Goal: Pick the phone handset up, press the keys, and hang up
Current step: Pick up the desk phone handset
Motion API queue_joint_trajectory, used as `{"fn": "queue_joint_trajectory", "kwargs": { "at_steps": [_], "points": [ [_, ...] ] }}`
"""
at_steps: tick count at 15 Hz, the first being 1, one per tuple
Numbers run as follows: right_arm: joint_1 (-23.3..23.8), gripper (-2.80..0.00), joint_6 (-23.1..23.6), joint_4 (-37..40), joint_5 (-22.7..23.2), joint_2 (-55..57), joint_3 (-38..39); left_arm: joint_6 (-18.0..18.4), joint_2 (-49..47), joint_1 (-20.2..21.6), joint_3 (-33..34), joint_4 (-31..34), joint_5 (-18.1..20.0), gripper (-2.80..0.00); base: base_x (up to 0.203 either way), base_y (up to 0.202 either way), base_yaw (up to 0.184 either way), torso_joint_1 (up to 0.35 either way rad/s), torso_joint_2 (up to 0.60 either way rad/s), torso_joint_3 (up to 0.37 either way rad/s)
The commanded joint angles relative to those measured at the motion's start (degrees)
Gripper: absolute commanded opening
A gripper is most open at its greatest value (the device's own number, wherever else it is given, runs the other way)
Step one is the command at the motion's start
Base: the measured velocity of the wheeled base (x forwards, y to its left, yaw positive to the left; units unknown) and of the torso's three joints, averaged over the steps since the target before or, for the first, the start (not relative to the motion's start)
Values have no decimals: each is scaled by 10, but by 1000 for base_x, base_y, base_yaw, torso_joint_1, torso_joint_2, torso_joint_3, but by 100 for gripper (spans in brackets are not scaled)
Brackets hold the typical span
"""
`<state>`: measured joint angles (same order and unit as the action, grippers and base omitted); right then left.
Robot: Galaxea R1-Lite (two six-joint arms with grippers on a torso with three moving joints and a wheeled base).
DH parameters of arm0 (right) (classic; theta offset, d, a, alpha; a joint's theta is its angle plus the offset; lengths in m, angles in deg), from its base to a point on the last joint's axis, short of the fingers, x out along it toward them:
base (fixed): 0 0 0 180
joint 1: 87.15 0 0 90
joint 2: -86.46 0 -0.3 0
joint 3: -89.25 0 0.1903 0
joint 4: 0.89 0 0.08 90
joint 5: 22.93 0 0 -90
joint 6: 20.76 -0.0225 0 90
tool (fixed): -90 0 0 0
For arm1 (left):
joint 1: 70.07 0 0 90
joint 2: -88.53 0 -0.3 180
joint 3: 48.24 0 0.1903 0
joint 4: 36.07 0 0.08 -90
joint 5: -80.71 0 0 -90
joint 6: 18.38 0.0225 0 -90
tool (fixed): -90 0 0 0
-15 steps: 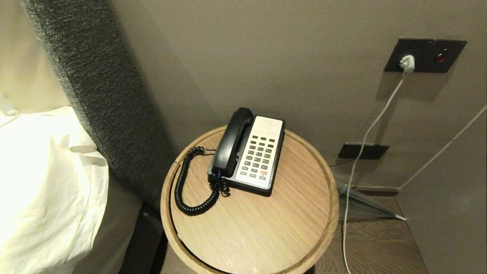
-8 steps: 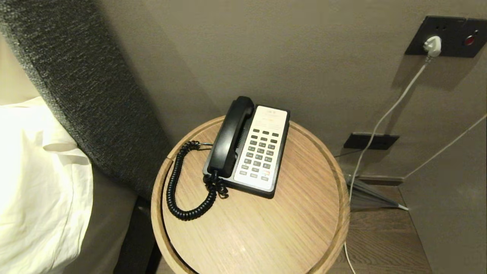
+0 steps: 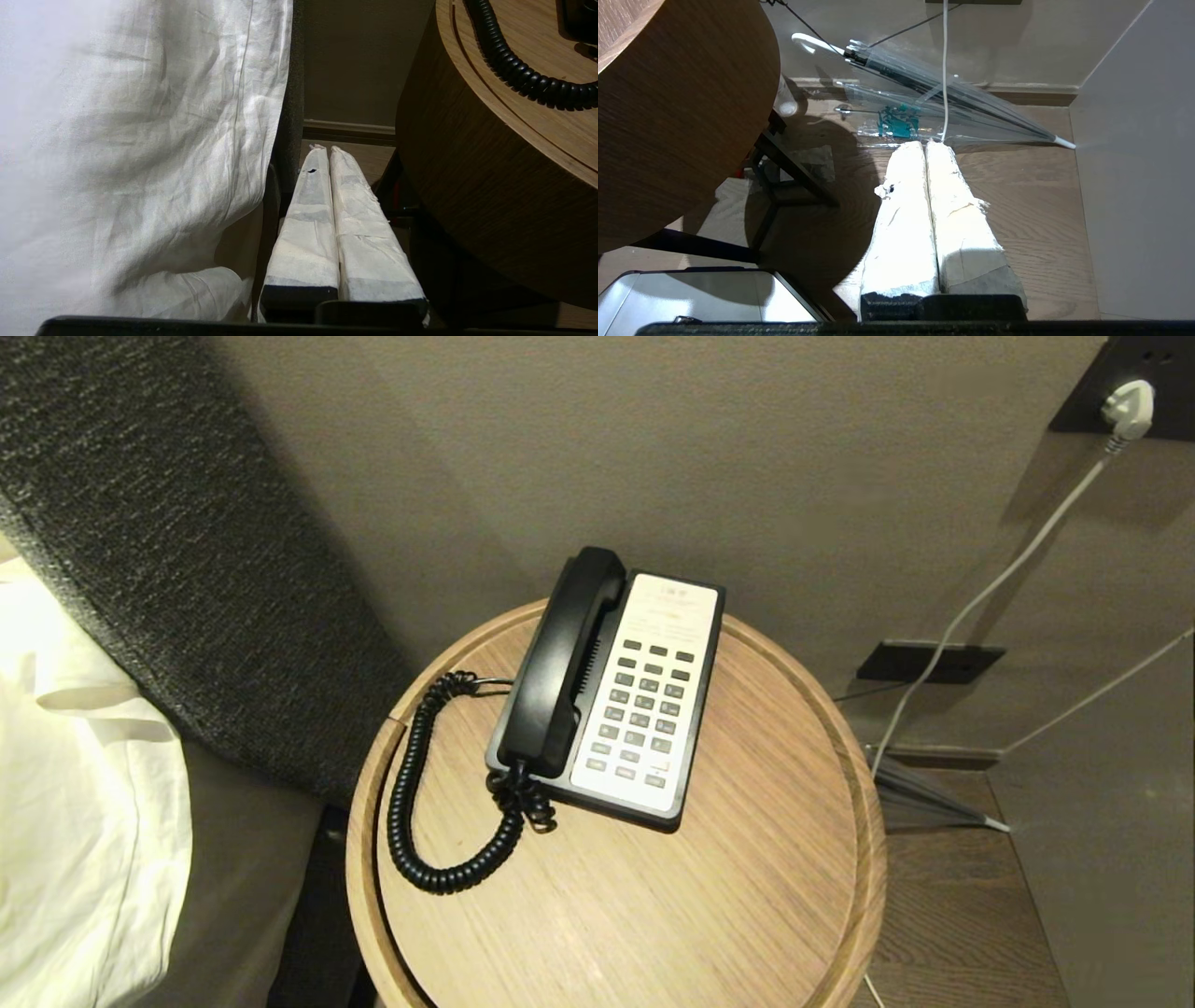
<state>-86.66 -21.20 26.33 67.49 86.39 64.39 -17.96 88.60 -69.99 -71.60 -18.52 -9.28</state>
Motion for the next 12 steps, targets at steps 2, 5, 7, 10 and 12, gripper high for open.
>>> {"fn": "queue_joint_trajectory", "kwargs": {
  "at_steps": [2, 5, 7, 10, 12],
  "points": [
    [0, -280, 0, 0, 0, 0, 0, 0, -1, 0, 23, -1, 0, -280, 0, 0, 0, 0, 0, 0],
    [0, -280, 0, 0, 0, 0, 0, 6, -1, 0, 23, 3, -1, -280, 0, 0, 0, 0, 0, 0],
    [0, -280, 0, 0, 0, 0, 0, 6, -1, 0, 22, 4, -1, -280, 0, 0, 0, 0, 0, 0],
    [0, -280, 0, 0, 0, 0, 0, 6, -28, 0, -89, 62, 6, -280, 0, 0, 0, 0, 0, 0],
    [0, -280, 0, 0, 0, 0, 0, -6, -116, 0, -231, 133, 32, -280, 0, 0, 0, 0, 0, 0]
  ]
}}
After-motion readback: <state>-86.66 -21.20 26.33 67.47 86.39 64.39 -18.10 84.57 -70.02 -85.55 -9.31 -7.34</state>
